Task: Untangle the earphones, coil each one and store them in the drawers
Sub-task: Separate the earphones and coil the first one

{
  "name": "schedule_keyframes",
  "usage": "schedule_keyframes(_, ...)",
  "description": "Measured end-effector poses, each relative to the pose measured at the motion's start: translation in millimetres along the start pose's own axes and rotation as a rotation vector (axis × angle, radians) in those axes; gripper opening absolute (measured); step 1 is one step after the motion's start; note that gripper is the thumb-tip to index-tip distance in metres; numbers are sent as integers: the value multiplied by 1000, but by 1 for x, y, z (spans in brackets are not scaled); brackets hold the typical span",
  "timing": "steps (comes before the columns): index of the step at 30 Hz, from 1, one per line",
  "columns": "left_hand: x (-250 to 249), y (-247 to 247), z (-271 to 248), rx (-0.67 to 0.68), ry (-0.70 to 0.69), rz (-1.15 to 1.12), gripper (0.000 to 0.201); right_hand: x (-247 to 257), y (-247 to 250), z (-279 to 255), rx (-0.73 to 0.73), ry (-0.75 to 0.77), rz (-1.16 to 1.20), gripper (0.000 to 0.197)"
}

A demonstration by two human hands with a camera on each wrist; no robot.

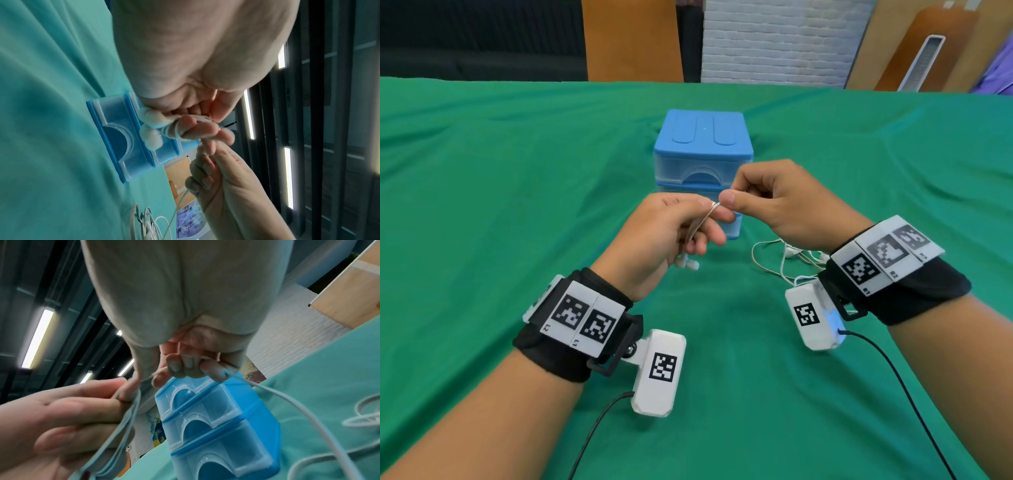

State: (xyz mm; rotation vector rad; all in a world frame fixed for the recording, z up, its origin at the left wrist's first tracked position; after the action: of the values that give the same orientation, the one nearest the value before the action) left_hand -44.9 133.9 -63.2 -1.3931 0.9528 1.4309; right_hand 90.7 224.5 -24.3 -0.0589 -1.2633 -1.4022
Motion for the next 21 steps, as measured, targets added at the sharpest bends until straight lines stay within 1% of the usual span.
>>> schedule_keyframes(3,1,0,0,24,24,-44,46,2,-5,-3,36,39,76,31)
schedule_keyframes(6,0,-1,-1,15,11,-71,41,-3,-10,-4,17,3,104,35)
schedule_keyframes(8,-4,-1,-1,-3,5,-159,32,-6,-16,-6,36,-27,89,34)
schedule_keyframes(9,-7,-1,-1,-7,4,-228,28,-5,-21,-9,71,-22,68,31)
schedule_keyframes(11,-9,0,0,-31,-4,-341,26,2,-28,-16,154,3,6,24)
schedule_keyframes(14,-9,5,2,-115,-56,-403,34,18,-34,-24,298,55,-115,22)
schedule_keyframes(17,-8,11,4,-177,-130,-329,39,28,-34,-31,443,38,-152,24)
schedule_keyframes(19,-8,12,5,-183,-183,-208,40,36,-32,-33,483,38,-151,25)
schedule_keyframes(21,-9,8,3,-149,-226,-53,38,43,-28,-32,488,70,-154,24)
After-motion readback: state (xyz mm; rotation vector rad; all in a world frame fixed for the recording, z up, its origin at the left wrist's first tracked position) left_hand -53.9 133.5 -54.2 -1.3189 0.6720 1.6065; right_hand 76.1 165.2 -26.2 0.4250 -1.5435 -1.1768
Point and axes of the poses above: each hand's wrist, its own z-axis towards the middle knuckle, its own y-axis out of the back of the hand, x = y × z, the point moved 5 cm from there along z, towards the middle knuckle, and after that the axes turned 10 degrees about -x, right-handed, at the moved point
